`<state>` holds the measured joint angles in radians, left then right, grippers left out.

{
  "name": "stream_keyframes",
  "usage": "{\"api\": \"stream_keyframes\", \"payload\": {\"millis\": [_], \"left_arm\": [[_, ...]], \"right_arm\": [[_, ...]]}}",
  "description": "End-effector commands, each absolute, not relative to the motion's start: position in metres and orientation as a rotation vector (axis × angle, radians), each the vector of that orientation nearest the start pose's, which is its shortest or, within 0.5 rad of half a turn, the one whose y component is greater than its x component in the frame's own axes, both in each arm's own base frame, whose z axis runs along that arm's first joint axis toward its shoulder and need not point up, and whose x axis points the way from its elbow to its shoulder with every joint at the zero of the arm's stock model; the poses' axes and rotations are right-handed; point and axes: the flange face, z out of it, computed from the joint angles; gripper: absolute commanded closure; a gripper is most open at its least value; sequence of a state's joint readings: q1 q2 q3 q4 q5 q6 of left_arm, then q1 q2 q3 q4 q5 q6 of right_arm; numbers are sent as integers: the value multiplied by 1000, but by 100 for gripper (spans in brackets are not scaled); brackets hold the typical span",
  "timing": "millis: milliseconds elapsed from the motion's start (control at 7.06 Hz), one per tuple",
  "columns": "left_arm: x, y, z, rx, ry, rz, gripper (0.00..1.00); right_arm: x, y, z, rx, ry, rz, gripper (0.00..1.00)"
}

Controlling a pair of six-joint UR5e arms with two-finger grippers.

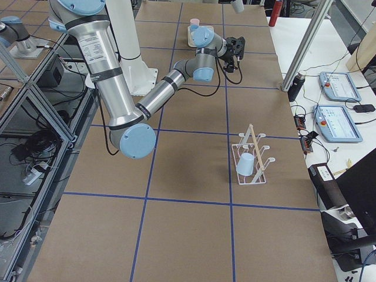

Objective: Transfer IKEA cup to right arm and place on rack

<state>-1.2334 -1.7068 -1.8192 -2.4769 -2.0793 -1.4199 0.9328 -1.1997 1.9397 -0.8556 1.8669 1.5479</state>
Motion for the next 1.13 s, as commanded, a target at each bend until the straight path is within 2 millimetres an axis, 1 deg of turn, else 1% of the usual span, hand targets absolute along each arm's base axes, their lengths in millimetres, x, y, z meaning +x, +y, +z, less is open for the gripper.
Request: {"api": "stream_keyframes", "payload": {"millis": [0,142,283,425,567,708,850,991], "left_arm": [[146,-513,340,429,1496,-792,100],[184,-501,333,386,1588,-879,100],[213,-490,315,314,1732,-982,100],[245,-479,296,190,1843,-1084,100],[287,-470,266,94,1948,-1172,100],[321,-458,244,13,2011,-1219,100],[331,-456,231,-72,2074,-1233,100],[326,-454,237,-120,2176,-1231,100]], "right_arm": [[-246,-501,204,433,-1426,542,0],[-245,-500,202,413,-1440,566,0],[-247,-498,200,380,-1457,597,0],[-253,-493,197,349,-1491,616,0],[-270,-484,194,354,-1571,595,0],[-278,-483,180,331,-1637,640,0],[-292,-490,147,272,-1704,677,0],[-309,-492,125,243,-1741,670,0]]}}
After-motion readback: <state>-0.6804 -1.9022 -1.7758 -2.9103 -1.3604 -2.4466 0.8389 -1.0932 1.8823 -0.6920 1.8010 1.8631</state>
